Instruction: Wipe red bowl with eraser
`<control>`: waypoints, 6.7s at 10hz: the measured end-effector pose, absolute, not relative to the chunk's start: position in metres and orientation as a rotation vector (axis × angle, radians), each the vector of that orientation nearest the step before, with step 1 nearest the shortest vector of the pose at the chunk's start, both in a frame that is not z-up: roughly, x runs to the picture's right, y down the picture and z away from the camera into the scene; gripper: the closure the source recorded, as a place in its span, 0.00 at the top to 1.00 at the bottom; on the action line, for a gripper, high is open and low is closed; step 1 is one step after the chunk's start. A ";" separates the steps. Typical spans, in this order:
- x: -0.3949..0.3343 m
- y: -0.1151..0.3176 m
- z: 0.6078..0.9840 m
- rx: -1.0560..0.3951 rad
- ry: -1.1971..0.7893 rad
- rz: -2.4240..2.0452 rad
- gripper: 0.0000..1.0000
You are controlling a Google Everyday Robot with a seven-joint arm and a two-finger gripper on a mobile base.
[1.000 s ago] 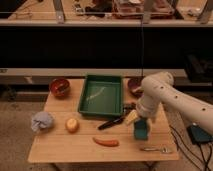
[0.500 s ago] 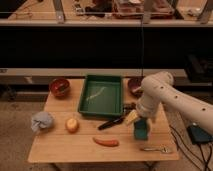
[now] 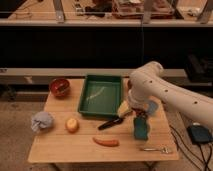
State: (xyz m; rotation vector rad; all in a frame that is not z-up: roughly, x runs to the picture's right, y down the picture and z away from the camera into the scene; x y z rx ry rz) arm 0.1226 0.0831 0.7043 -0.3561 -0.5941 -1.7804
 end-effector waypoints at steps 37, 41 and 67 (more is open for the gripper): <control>-0.265 -0.037 0.811 0.211 -0.523 -2.315 0.80; -0.271 -0.017 0.830 0.192 -0.552 -2.310 0.80; -0.283 -0.018 0.923 0.015 -0.548 -2.220 0.00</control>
